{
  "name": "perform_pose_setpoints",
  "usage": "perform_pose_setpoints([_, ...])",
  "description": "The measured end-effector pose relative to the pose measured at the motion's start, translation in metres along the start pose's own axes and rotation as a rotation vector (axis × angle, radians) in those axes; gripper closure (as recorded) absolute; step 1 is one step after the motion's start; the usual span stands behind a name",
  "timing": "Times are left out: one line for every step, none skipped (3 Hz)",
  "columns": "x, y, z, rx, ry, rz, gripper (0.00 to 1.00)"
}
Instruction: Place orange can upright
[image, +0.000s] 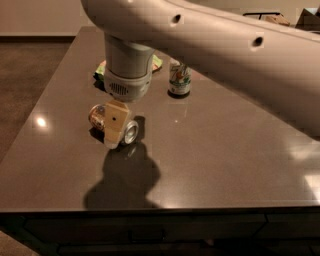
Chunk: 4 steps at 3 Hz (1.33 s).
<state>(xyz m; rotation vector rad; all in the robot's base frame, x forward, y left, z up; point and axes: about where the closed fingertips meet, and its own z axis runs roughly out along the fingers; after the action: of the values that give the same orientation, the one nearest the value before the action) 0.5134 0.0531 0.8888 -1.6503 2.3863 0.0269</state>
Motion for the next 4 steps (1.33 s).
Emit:
perform_pose_setpoints([-0.01,-0.004,0.016,-0.018,0.025,0.01,0.0])
perform_pose_setpoints([-0.017,-0.006,0.026,-0.027,0.04,0.02,0.0])
perform_pose_setpoints([-0.021,-0.007,0.034,-0.033,0.058,0.032,0.0])
perform_pose_setpoints([-0.028,-0.005,0.042,-0.043,0.073,0.043,0.0])
